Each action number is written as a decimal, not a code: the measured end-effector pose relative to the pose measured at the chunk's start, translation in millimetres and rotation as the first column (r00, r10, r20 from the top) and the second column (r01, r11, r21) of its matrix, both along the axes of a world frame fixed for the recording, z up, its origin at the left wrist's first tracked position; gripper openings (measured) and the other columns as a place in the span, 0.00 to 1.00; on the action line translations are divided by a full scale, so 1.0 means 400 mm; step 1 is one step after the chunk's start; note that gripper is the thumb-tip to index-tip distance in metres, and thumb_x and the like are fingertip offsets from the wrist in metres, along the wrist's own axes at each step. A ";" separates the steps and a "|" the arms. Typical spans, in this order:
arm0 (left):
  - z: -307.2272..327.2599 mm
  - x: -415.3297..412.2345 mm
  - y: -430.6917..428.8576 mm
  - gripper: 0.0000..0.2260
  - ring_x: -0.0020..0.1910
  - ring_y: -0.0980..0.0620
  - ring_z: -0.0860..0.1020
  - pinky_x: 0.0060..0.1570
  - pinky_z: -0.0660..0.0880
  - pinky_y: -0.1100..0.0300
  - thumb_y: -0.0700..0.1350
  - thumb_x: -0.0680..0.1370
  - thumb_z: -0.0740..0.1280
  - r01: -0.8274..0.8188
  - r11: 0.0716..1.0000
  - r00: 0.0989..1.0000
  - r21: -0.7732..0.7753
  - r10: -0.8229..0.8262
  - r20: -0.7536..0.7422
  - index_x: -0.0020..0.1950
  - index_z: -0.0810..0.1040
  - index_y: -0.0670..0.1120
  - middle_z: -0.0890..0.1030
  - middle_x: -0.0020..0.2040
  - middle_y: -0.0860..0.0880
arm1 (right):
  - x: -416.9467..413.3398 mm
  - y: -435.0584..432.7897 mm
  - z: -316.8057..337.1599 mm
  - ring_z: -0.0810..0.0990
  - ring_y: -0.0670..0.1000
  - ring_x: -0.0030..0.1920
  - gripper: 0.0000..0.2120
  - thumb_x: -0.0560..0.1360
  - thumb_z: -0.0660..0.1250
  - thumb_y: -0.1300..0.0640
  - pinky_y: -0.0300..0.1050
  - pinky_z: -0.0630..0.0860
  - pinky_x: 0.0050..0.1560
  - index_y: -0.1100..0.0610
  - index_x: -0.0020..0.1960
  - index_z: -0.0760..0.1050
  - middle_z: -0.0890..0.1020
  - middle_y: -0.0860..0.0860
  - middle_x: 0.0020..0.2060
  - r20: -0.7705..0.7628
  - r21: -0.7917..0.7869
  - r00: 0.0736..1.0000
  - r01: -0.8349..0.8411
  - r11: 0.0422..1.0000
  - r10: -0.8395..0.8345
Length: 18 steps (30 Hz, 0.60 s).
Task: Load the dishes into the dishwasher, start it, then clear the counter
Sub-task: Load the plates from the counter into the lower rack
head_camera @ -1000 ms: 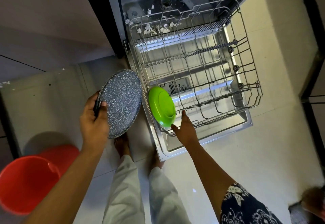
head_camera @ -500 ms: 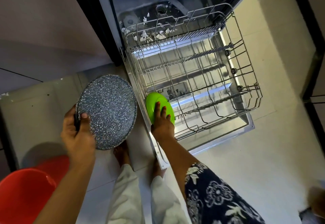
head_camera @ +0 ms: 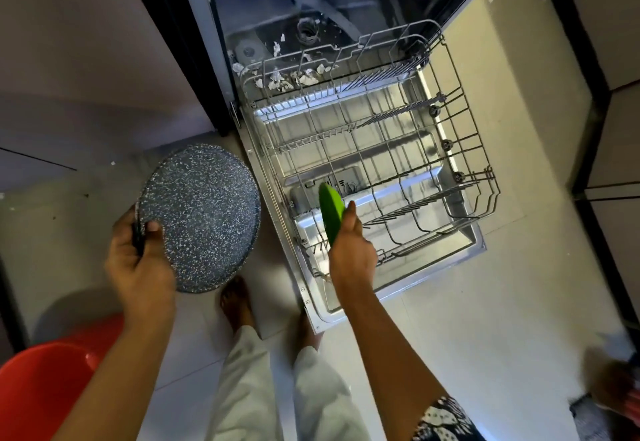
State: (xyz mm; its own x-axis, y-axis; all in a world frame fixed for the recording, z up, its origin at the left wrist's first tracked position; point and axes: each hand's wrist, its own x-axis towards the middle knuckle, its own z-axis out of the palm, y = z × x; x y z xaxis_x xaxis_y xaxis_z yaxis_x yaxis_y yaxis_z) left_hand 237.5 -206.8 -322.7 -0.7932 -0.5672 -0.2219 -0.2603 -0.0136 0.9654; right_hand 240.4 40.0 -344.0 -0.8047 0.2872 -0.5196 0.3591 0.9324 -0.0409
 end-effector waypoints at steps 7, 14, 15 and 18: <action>-0.010 -0.019 -0.001 0.12 0.50 0.60 0.75 0.56 0.72 0.63 0.36 0.79 0.61 0.034 0.999 0.999 -0.002 -0.034 0.002 0.62 0.74 0.46 0.78 0.51 0.55 | -0.021 0.036 0.033 0.80 0.61 0.53 0.34 0.79 0.58 0.62 0.53 0.76 0.51 0.58 0.76 0.41 0.67 0.58 0.69 -0.018 0.002 1.000 -0.009 1.000 0.009; -0.016 0.020 -0.009 0.11 0.50 0.63 0.75 0.57 0.71 0.64 0.35 0.79 0.61 0.005 0.999 1.000 0.047 -0.005 -0.012 0.59 0.73 0.47 0.78 0.51 0.55 | -0.025 0.008 0.002 0.79 0.62 0.56 0.36 0.79 0.60 0.61 0.56 0.76 0.54 0.57 0.76 0.39 0.69 0.60 0.67 0.056 -0.054 0.997 -0.052 0.997 0.055; -0.017 0.024 -0.011 0.11 0.50 0.63 0.75 0.57 0.71 0.63 0.36 0.79 0.61 0.003 0.999 1.000 0.049 -0.003 -0.009 0.58 0.74 0.49 0.78 0.51 0.55 | -0.027 0.006 -0.001 0.79 0.62 0.56 0.36 0.78 0.60 0.61 0.56 0.76 0.55 0.57 0.76 0.39 0.69 0.60 0.67 0.057 -0.054 0.997 -0.057 0.997 0.060; -0.020 0.026 -0.010 0.12 0.49 0.64 0.75 0.56 0.72 0.64 0.36 0.79 0.61 -0.011 0.999 1.000 0.052 0.011 0.003 0.55 0.75 0.54 0.79 0.49 0.59 | -0.050 0.008 0.002 0.80 0.61 0.54 0.34 0.78 0.60 0.62 0.55 0.77 0.53 0.58 0.76 0.44 0.73 0.60 0.63 0.017 -0.061 1.000 -0.019 0.998 0.020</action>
